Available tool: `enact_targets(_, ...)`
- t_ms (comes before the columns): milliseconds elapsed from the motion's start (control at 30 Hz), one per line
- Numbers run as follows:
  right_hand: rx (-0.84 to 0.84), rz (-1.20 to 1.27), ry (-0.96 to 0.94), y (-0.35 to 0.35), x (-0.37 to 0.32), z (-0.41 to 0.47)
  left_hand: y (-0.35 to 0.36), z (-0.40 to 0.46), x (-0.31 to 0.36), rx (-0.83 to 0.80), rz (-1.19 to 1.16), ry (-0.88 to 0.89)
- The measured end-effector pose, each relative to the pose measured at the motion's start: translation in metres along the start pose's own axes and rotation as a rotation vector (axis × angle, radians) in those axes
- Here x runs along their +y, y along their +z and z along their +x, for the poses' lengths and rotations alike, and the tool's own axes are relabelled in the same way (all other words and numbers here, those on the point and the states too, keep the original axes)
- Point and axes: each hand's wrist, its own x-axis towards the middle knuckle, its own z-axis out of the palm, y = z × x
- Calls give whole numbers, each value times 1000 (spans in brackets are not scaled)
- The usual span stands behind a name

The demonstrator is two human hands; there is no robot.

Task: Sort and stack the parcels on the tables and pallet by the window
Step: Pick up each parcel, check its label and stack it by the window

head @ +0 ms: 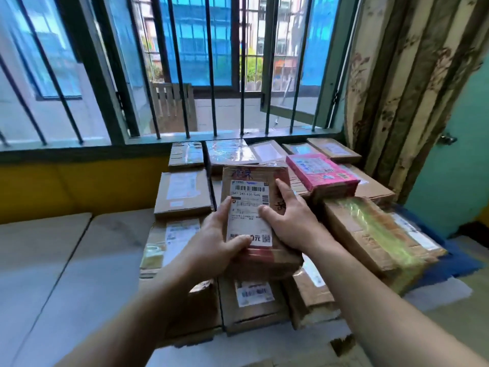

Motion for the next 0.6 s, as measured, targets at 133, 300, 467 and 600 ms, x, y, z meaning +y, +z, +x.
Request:
enact_targets(133,-50,5,-72,9,7,-3,5,-16,-1,65,78,-31)
enact_targets(300,-77,39,-89,20,16,-11,14,-32,1,91,185,-68)
enact_targets(467,-69,46,-79,27,19,-21,17,-40,-5,84,282,-73)
enact_targets(600,-64,38,-90,32,24,-33,19,-52,-12,55,303,-76)
